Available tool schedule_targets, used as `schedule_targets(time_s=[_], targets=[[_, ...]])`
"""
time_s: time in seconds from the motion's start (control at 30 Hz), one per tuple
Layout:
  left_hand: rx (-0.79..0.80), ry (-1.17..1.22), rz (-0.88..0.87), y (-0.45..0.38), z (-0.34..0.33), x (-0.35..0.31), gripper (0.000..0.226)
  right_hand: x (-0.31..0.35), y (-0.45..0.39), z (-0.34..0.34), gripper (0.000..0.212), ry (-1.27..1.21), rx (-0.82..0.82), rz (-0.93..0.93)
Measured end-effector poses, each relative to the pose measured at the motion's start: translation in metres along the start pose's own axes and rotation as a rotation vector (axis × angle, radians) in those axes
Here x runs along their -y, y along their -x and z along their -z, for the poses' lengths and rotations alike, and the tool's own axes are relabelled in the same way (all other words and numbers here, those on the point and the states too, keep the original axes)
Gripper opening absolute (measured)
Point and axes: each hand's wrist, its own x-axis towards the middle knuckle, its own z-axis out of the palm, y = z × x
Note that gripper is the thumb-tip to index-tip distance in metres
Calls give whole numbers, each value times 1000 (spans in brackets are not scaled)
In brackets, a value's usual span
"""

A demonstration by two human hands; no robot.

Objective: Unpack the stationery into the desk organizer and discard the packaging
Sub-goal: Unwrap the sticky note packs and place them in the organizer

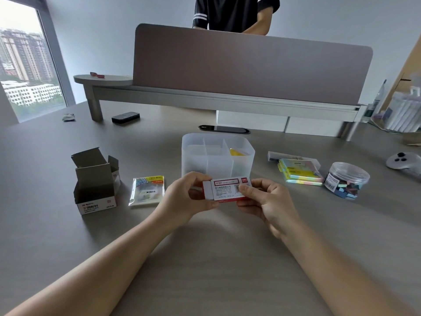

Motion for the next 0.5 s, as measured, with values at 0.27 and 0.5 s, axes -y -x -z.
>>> schedule_targets(time_s=[0.27,0.5], targets=[[20,118,21,-4,14,4,35,-5,2,4,64,544,132,269],[150,-7,11,0,14,3,37,-4,0,3,72,599,134,381]])
